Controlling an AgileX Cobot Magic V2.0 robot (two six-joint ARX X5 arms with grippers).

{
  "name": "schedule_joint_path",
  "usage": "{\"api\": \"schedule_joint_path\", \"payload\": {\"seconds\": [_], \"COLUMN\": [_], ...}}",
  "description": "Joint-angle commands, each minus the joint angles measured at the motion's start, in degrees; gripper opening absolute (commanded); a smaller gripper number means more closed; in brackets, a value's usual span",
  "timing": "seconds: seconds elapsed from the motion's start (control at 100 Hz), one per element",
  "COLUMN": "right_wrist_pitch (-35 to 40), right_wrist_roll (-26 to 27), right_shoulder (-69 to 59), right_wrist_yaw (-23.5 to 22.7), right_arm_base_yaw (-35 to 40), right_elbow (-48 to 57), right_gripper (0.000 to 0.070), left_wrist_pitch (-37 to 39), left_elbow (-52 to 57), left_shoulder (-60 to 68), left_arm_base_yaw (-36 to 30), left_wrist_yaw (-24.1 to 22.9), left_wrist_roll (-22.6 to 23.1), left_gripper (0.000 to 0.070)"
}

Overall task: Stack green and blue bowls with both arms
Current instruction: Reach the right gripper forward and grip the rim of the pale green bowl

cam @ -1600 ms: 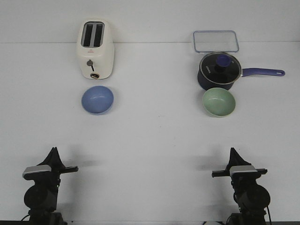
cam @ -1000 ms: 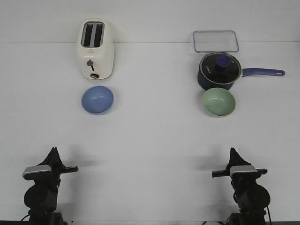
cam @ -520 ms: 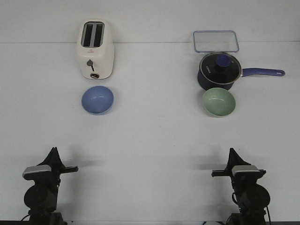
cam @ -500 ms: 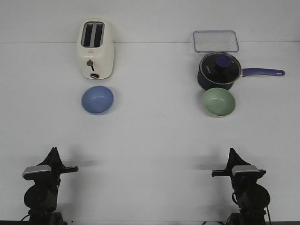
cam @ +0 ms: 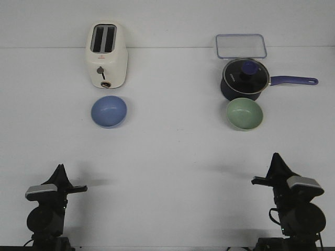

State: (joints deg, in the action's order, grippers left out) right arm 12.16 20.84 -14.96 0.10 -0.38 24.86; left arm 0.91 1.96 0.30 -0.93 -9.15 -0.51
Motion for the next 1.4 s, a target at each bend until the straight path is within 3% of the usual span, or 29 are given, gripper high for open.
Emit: {"api": "schedule_joint_path", "payload": {"seconds": [0.0, 0.04, 0.08, 0.44, 0.71, 0.77, 0.84, 1.01, 1.16, 1.39], "right_wrist_pitch": [2.91, 4.37, 6.23, 13.31, 11.39, 10.78, 9.73, 8.17, 8.33, 16.24], "right_wrist_roll": [-3.54, -4.68, -5.29, -8.31, -8.5, -7.91, -7.13, -5.99, -5.62, -6.38], "right_shoulder": [-9.46, -14.69, -19.93, -64.17, -82.31, -84.59, -86.51, -87.54, -86.16, -76.41], "right_wrist_yaw": [0.52, 1.05, 1.51, -0.35, -3.63, -4.33, -5.33, -6.14, -8.33, -12.41], "right_arm_base_yaw": [0.04, 0.02, 0.02, -4.39, -7.21, -7.43, -7.63, -7.63, -7.91, -8.26], "right_elbow": [6.56, 10.25, 13.79, 37.7, 46.01, 46.73, 47.12, 47.12, 47.15, 46.99], "right_gripper": [0.0302, 0.0418, 0.0461, 0.0459, 0.0454, 0.0426, 0.0345, 0.0, 0.0, 0.0], "left_wrist_pitch": [0.9, 0.87, 0.9, 0.9, 0.9, 0.87, 0.9, 0.9, 0.9, 0.9], "left_elbow": [-1.14, -1.14, -1.14, -1.14, -1.14, -1.14, -1.14, -1.14, -1.14, -1.14], "left_shoulder": [-0.11, -0.11, -0.11, -0.11, -0.11, -0.11, -0.11, -0.11, -0.11, -0.11], "left_arm_base_yaw": [-0.04, -0.04, -0.04, -0.04, -0.04, -0.04, -0.04, -0.04, -0.04, -0.04], "left_wrist_yaw": [-0.04, -0.02, -0.02, -0.04, -0.02, -0.02, -0.02, -0.04, -0.04, -0.02], "left_wrist_roll": [0.76, 0.76, 0.76, 0.76, 0.76, 0.76, 0.76, 0.76, 0.76, 0.76], "left_gripper": [0.0015, 0.0015, 0.0015, 0.0015, 0.0015, 0.0015, 0.0015, 0.0015, 0.0015, 0.0015]}}
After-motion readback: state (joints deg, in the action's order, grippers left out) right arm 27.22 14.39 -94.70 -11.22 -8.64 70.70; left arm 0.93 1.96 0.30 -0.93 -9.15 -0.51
